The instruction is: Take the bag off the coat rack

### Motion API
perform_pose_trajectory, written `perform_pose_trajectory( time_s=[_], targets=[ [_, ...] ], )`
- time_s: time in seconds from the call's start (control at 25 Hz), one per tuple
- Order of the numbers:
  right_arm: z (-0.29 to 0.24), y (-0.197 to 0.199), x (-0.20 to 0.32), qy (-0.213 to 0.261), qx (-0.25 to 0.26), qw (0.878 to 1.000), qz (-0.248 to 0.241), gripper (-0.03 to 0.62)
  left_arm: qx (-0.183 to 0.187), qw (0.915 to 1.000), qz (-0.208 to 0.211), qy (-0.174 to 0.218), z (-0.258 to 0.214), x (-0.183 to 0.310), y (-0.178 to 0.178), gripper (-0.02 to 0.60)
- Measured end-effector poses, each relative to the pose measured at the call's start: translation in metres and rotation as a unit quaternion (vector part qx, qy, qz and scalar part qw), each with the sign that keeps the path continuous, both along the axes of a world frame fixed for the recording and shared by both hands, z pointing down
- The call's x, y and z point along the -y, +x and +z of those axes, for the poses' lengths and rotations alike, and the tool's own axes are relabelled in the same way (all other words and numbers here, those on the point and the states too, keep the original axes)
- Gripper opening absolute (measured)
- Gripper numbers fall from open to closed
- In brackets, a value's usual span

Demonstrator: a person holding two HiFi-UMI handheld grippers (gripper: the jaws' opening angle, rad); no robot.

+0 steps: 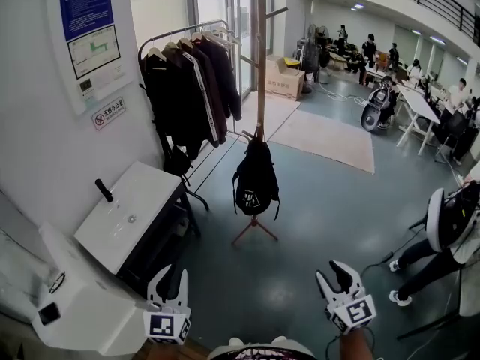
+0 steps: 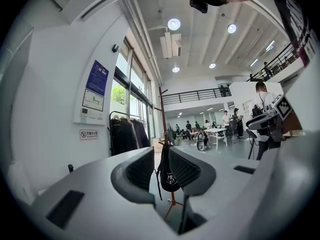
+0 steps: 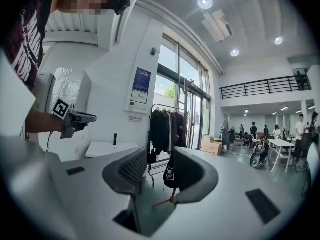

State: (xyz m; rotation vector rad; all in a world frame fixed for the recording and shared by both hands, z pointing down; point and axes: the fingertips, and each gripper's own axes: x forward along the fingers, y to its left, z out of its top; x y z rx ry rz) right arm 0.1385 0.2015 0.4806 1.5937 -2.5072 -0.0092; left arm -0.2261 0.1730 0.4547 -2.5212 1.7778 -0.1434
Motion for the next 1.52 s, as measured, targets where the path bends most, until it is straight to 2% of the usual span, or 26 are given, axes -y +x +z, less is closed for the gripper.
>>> perform_pose_trajectory(
  time_s=[0.28, 0.44, 0.92, 1.2, 1.52],
  targets=[
    [-0.001, -0.032, 0.0, -0.015, 0.008, 1.0, -0.001, 0.186, -0.005, 0.9994, 0.034, 0.002, 0.007, 0.006, -0.01, 0.086],
    [-0.004, -0.041, 0.005, -0.015, 0.005, 1.0, -0.007, 0.195, -0.014, 0.9991, 0.039, 0.004, 0.005, 0.012, -0.014, 0.086],
    [0.015, -0.012, 0.064, -0.03, 0.033, 0.999, -0.006, 0.193, 0.002, 0.9982, 0.059, -0.012, 0.016, 0.07, 0.026, 0.086],
    [0.016, 0.013, 0.117, -0.02, 0.031, 0.999, -0.016, 0.193, -0.005, 0.9986, 0.052, -0.004, 0.01, 0.119, 0.053, 0.086],
    [0.02, 0.03, 0.169, -0.032, 0.026, 0.998, -0.037, 0.195, -0.003, 0.9993, 0.037, -0.01, 0.016, 0.164, 0.074, 0.086]
  ],
)
